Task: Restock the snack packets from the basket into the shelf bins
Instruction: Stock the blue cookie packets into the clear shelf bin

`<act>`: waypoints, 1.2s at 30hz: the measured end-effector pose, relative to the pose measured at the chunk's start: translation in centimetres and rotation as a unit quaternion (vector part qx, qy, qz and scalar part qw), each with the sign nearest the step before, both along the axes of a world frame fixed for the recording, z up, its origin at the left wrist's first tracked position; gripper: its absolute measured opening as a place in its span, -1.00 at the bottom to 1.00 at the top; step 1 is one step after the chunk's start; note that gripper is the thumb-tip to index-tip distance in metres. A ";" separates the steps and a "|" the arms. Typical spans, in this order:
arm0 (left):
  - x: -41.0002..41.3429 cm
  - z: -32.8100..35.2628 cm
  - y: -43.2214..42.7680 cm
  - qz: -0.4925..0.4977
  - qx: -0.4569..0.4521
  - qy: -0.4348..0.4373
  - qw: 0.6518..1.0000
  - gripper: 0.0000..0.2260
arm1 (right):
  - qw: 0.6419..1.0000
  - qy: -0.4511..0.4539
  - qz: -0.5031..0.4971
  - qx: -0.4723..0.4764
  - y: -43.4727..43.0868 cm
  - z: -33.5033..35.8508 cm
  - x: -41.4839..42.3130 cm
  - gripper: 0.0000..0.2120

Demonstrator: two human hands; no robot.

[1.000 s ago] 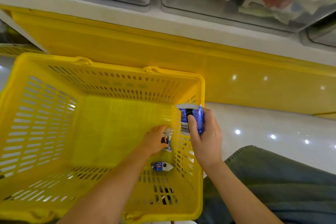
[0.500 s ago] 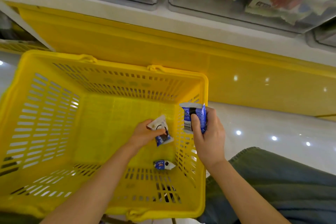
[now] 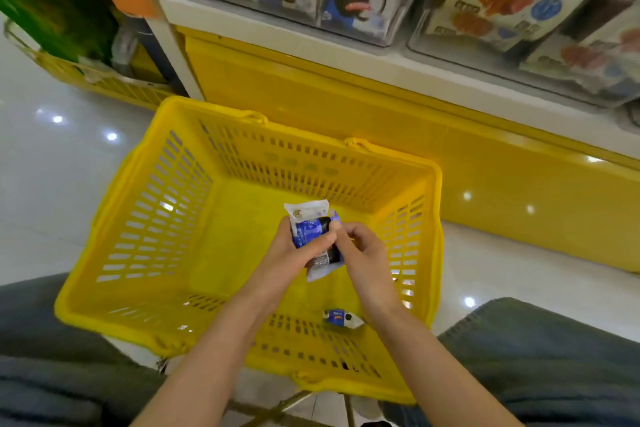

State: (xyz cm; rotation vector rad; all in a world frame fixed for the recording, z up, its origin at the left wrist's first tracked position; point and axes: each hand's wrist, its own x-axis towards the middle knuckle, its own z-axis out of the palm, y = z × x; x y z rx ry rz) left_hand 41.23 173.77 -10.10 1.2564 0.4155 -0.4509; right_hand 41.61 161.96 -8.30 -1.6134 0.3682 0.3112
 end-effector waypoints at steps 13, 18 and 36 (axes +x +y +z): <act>0.2 -1.2 5.2 0.059 0.029 -0.028 0.997 -0.70 | 0.832 0.291 0.384 -0.274 -3.5 -12.9 -2.0 -0.53; 0.3 -1.7 6.2 0.079 0.017 -0.011 0.997 -0.66 | 0.786 0.289 0.449 -0.312 -3.0 -15.1 -3.8 -0.49; -0.9 -1.6 6.1 0.143 0.031 0.103 0.984 -0.70 | 0.950 0.241 0.195 -0.047 0.0 -6.8 0.0 -0.57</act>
